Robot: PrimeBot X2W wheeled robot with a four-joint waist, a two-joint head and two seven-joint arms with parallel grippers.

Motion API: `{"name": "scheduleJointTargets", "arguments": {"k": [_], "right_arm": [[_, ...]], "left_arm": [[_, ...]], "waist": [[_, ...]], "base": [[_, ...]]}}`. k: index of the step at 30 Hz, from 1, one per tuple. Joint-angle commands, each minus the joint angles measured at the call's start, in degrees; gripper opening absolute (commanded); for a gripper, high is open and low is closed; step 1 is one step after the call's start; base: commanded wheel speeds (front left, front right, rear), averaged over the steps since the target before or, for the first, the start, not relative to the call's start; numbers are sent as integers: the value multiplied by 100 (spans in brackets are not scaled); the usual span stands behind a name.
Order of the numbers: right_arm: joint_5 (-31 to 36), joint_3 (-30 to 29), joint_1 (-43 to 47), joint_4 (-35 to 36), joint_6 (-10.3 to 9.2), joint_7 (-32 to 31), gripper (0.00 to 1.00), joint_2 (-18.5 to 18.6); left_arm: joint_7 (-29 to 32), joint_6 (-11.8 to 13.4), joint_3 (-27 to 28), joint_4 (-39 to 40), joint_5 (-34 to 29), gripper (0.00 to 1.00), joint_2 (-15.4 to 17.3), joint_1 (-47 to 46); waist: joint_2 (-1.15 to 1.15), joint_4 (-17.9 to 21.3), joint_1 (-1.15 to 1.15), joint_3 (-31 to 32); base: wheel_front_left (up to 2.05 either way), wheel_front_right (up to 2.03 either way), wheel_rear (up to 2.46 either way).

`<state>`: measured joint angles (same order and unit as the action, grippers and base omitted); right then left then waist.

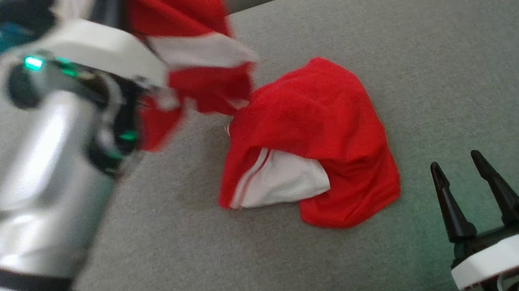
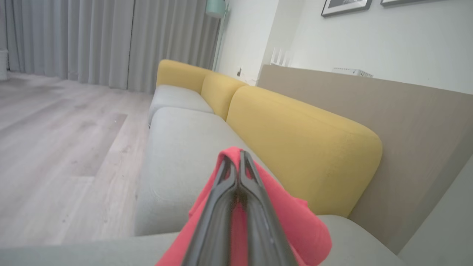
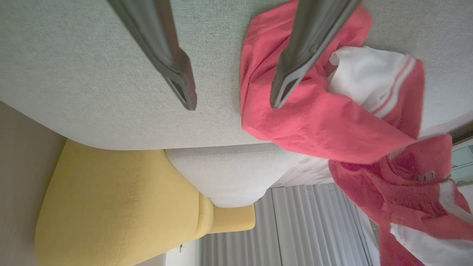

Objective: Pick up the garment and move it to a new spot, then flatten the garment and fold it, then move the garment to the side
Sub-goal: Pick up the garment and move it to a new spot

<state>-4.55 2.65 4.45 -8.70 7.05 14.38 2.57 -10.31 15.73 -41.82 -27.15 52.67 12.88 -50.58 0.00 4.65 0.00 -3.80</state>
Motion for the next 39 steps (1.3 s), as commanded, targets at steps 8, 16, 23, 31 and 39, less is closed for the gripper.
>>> {"name": "scheduleJointTargets", "arguments": {"k": [8,16,23,31,39], "right_arm": [[-100,120,-61,237,44,62,100,31],[-136,113,-183,243,44,62,100,31],[-114,209,-398,222,44,62,100,31],[-63,195,-463,154,44,62,100,31],[0,104,-336,137,44,62,100,31]], "left_arm": [[956,672,817,1732,-14,0,2311,-42],[1320,891,1130,1263,157,0,3398,636],[1215,855,1141,38,165,0,3534,862],[1263,787,878,-1157,136,100,3112,953],[491,660,1081,-1402,184,100,2880,886]], "waist": [[0,-228,0,33],[0,-337,0,-206],[0,-270,0,-457],[0,-181,0,-550],[0,-240,0,-302]], "base": [[0,0,0],[0,0,0],[0,0,0],[0,0,0],[0,0,0]]}}
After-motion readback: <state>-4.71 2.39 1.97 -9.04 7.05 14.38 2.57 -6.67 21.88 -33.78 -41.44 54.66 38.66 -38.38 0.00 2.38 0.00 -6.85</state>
